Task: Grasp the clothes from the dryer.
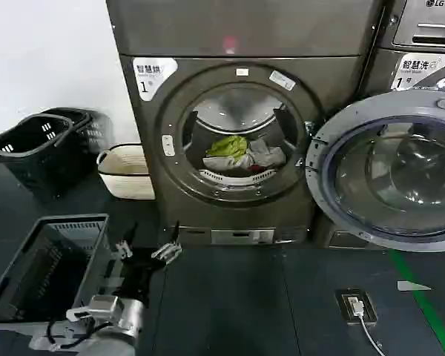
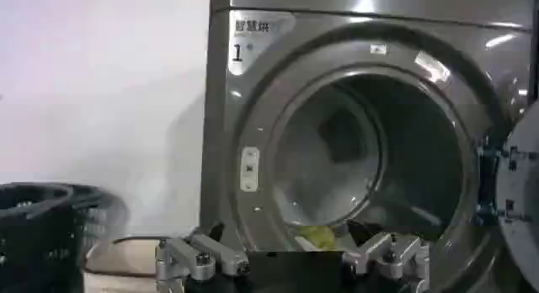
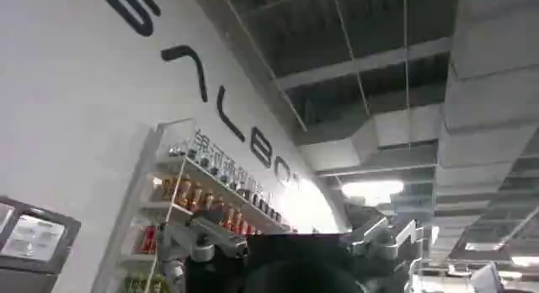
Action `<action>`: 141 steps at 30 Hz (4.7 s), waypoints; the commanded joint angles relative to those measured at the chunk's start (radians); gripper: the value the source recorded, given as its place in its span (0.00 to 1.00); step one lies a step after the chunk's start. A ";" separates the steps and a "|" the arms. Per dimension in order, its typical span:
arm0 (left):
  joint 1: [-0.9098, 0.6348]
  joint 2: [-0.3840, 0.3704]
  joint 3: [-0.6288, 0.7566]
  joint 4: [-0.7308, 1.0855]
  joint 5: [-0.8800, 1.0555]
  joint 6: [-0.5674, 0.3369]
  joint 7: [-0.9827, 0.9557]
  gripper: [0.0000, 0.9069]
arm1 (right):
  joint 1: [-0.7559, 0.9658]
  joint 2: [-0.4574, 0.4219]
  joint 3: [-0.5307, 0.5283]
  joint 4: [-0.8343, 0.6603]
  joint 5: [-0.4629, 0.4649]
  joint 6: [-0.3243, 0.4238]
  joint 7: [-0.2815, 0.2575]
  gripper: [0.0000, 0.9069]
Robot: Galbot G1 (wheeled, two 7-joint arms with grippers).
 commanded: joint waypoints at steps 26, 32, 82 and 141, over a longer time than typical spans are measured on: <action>-0.005 0.000 -0.003 -0.001 0.035 0.058 0.011 1.00 | -0.002 0.006 -0.005 0.000 -0.012 0.029 -0.050 1.00; -0.011 0.001 -0.006 0.002 0.034 0.057 0.014 1.00 | -0.004 0.004 -0.002 0.001 -0.010 0.027 -0.050 1.00; -0.086 0.025 -0.035 0.036 -0.002 0.067 0.024 1.00 | -0.006 0.005 -0.014 -0.007 -0.011 0.099 -0.070 1.00; -0.248 0.032 -0.031 0.135 -0.036 0.056 0.028 1.00 | -0.042 0.010 0.017 0.007 0.000 0.093 -0.049 1.00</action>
